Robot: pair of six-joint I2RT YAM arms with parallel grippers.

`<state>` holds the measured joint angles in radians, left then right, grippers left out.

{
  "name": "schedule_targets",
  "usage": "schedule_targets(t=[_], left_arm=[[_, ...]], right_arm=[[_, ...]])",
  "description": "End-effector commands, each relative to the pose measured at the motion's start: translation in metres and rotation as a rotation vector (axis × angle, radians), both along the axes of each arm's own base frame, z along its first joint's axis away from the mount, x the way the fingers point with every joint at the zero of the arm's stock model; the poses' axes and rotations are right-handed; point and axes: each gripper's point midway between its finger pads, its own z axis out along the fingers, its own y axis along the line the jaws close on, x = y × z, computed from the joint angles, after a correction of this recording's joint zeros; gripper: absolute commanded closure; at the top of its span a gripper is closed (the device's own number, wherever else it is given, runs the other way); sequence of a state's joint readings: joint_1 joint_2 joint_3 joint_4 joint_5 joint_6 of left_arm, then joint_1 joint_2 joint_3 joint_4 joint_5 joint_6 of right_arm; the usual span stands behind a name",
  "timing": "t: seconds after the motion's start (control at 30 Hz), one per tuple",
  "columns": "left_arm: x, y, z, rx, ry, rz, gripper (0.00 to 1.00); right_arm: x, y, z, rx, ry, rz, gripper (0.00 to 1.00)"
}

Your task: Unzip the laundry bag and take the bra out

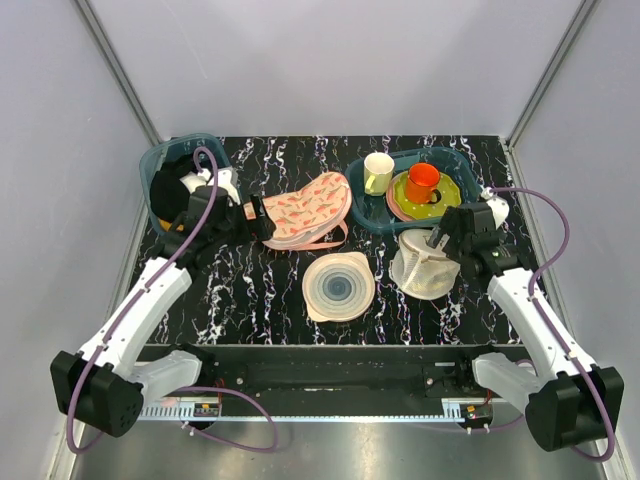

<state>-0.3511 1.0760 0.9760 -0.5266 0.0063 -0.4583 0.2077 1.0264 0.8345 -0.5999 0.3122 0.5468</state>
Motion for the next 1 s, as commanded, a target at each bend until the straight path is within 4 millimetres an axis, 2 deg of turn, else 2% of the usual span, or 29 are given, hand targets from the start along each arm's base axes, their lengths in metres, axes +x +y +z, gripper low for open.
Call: schedule_targets(t=[0.0,0.2,0.4,0.5,0.57,0.63,0.7,0.87,0.9,0.93,0.97], left_arm=[[0.009,-0.012,0.024,-0.04,-0.066,-0.061,0.01],[0.008,-0.017,0.013,-0.042,-0.038,-0.085,0.01],[0.006,-0.025,0.003,-0.054,0.0,-0.126,0.01],[0.001,-0.038,-0.002,-0.087,0.015,-0.202,0.01],[-0.001,-0.044,-0.005,-0.101,0.035,-0.23,0.01],[0.0,-0.047,-0.006,-0.105,0.044,-0.236,0.01],[0.0,-0.049,-0.007,-0.109,0.05,-0.236,0.01],[-0.001,-0.052,-0.015,-0.115,0.074,-0.236,0.01],[-0.001,-0.053,-0.015,-0.118,0.075,-0.237,0.01],[-0.001,-0.053,-0.016,-0.12,0.076,-0.237,0.01],[-0.001,-0.054,-0.017,-0.123,0.081,-0.237,0.01]], right_arm=[[0.004,0.0,0.012,0.01,-0.072,-0.016,0.0],[0.003,0.0,0.013,0.015,-0.083,-0.009,0.0],[-0.001,-0.007,-0.003,-0.007,-0.04,-0.051,0.0],[0.003,-0.01,-0.01,-0.004,-0.017,-0.072,0.0],[0.006,-0.009,-0.015,0.046,-0.006,-0.077,0.0],[0.007,-0.002,-0.027,0.118,0.025,-0.052,0.0],[0.013,-0.009,-0.033,0.171,0.014,-0.077,0.0],[0.008,-0.007,-0.057,0.262,0.041,-0.085,0.0],[0.008,-0.013,-0.059,0.279,0.036,-0.11,0.0],[0.005,-0.011,-0.066,0.298,0.044,-0.108,0.02],[0.009,-0.011,-0.064,0.307,0.016,-0.112,0.04]])
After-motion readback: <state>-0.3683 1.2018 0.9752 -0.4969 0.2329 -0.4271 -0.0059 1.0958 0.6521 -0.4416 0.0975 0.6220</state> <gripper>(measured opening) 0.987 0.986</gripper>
